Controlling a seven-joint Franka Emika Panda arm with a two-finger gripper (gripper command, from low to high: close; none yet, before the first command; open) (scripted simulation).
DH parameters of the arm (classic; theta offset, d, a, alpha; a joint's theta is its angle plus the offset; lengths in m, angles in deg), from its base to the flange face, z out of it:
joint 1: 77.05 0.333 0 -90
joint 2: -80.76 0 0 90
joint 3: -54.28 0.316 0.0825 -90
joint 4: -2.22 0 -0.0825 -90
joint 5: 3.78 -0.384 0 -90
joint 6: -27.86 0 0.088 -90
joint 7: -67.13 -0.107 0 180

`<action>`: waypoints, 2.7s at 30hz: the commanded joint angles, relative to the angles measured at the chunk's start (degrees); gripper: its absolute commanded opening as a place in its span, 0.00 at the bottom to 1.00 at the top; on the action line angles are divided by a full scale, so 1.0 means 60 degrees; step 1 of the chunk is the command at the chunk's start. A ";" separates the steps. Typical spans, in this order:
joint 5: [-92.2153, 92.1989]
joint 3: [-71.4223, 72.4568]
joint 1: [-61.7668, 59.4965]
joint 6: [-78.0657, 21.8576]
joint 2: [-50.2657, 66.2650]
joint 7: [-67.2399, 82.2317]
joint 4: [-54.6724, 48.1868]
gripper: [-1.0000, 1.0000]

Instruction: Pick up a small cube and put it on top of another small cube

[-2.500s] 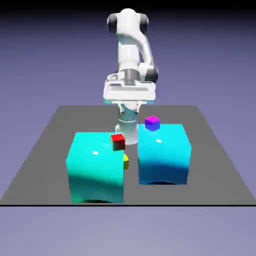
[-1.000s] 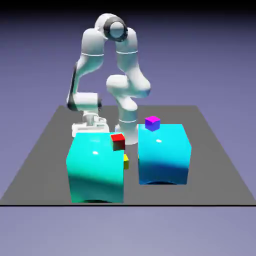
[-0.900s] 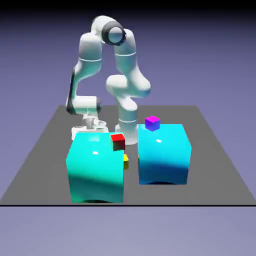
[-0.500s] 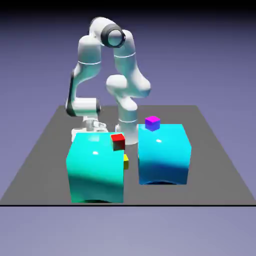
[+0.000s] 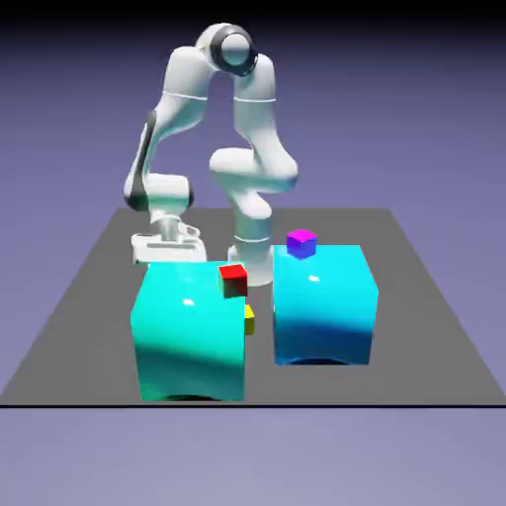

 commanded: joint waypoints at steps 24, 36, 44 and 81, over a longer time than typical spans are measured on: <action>0.9999 -0.3117 0.2483 0.1973 -0.2333 0.6015 -0.0756 0.00; 1.4982 -0.4675 0.3724 0.2958 -0.3499 0.9033 -0.1134 0.00; 1.8304 -0.5713 0.4551 0.3615 -0.4277 1.1045 -0.1386 0.00; 3.3670 -1.0574 0.9145 0.7278 -0.7430 2.0823 -0.1472 0.00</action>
